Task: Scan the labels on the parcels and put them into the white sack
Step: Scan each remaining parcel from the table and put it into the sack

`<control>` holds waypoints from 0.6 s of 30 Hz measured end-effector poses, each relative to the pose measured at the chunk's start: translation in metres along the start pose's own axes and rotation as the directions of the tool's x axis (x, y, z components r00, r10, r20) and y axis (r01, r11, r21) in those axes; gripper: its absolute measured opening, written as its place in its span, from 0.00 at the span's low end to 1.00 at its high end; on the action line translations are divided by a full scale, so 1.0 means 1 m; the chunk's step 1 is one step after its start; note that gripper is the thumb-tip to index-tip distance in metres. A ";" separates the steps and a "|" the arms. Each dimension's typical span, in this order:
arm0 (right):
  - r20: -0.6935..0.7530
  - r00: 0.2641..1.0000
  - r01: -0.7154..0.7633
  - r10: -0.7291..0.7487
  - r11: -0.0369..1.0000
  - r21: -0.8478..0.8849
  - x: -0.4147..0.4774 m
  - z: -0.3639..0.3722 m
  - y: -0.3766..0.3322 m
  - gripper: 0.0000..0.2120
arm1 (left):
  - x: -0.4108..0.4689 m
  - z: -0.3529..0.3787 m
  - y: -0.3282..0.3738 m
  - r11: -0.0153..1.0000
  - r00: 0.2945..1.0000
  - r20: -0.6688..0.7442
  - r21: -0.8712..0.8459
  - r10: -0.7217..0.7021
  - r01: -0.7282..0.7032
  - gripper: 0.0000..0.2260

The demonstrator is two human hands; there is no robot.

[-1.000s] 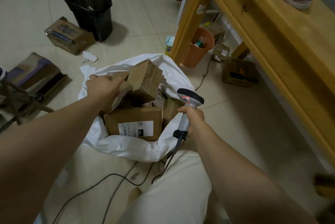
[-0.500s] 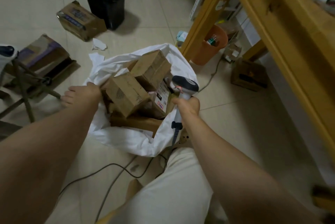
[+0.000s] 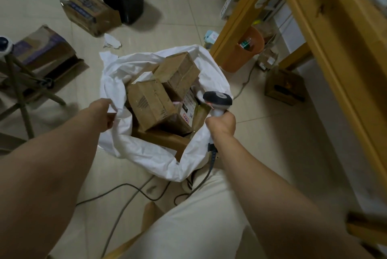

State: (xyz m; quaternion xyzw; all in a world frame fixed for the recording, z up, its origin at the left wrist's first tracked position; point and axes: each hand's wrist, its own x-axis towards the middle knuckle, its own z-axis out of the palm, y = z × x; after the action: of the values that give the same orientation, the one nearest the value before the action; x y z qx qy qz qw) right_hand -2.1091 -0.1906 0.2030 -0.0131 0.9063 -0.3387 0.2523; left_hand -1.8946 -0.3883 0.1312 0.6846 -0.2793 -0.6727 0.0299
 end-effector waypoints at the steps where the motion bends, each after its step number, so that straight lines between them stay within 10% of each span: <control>1: 0.006 1.000 0.003 -0.003 1.000 -0.003 0.000 0.001 -0.001 0.09 | 0.003 0.001 -0.001 0.999 1.000 0.028 -0.039 -0.013 0.014 0.07; 5: 0.020 1.000 -0.011 0.011 1.000 0.008 0.002 0.002 -0.002 0.09 | 0.002 0.011 0.002 0.998 0.993 0.105 0.025 0.048 -0.051 0.17; 9: 0.034 0.998 -0.045 0.044 0.999 0.023 0.002 -0.005 -0.001 0.09 | -0.006 0.003 0.018 0.964 0.971 -0.109 0.187 0.214 -0.191 0.29; 18: -0.159 0.980 0.178 -0.120 0.889 0.421 -0.013 -0.067 -0.074 0.13 | -0.105 0.017 0.117 0.607 0.539 -0.309 0.198 0.784 -0.769 0.14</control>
State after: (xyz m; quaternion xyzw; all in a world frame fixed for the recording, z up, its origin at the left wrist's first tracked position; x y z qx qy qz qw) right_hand -2.1398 -0.2048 0.2979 -0.0045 0.8190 -0.5501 0.1631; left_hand -1.9445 -0.4370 0.2736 0.6022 -0.5552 -0.4444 0.3628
